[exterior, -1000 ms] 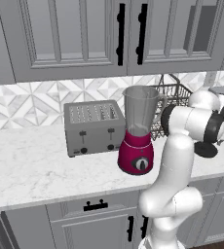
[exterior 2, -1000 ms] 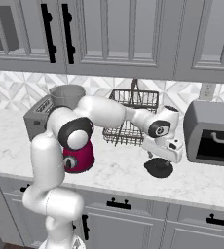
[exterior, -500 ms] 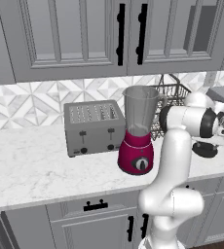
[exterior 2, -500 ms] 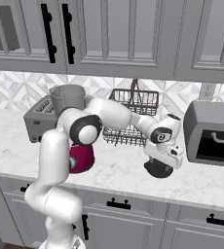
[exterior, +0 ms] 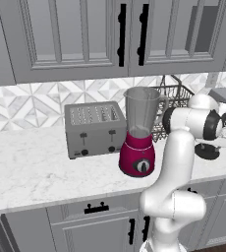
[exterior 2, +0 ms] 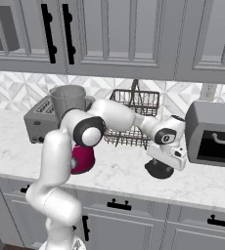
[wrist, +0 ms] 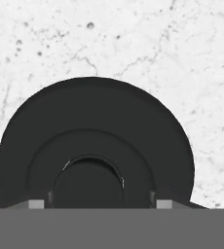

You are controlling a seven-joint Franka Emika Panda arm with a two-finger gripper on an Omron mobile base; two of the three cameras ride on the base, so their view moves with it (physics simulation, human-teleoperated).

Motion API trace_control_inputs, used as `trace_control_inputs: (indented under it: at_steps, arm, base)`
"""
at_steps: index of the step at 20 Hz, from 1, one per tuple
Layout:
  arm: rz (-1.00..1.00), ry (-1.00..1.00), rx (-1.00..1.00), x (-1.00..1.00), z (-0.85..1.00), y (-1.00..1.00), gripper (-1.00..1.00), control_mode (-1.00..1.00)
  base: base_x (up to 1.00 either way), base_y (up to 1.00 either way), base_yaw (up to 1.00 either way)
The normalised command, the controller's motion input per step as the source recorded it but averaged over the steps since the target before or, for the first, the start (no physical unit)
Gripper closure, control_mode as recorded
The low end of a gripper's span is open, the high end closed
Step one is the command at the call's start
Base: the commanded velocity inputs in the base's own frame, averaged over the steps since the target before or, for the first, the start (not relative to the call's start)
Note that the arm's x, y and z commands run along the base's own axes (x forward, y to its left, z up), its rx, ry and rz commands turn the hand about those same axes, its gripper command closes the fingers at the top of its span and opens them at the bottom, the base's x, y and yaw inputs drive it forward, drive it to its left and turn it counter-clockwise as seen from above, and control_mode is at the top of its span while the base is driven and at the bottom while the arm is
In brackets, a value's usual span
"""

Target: Close the lid blender by securely placing the lid on top.

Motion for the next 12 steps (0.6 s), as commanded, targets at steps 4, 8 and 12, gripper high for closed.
trace_control_inputs:
  at_steps: [4,8,12]
  arm:
    - [0.00,0.00,0.00,0.00,-0.57,0.29,1.00,-1.00]
    - [0.00,0.00,0.00,-0.01,-0.48,0.62,1.00,-1.00]
    - [0.00,0.00,0.00,-0.07,-0.29,0.41,1.00,-1.00]
  base:
    - [0.00,0.00,0.00]
    - [0.00,0.00,0.00]
    - [0.00,0.00,0.00]
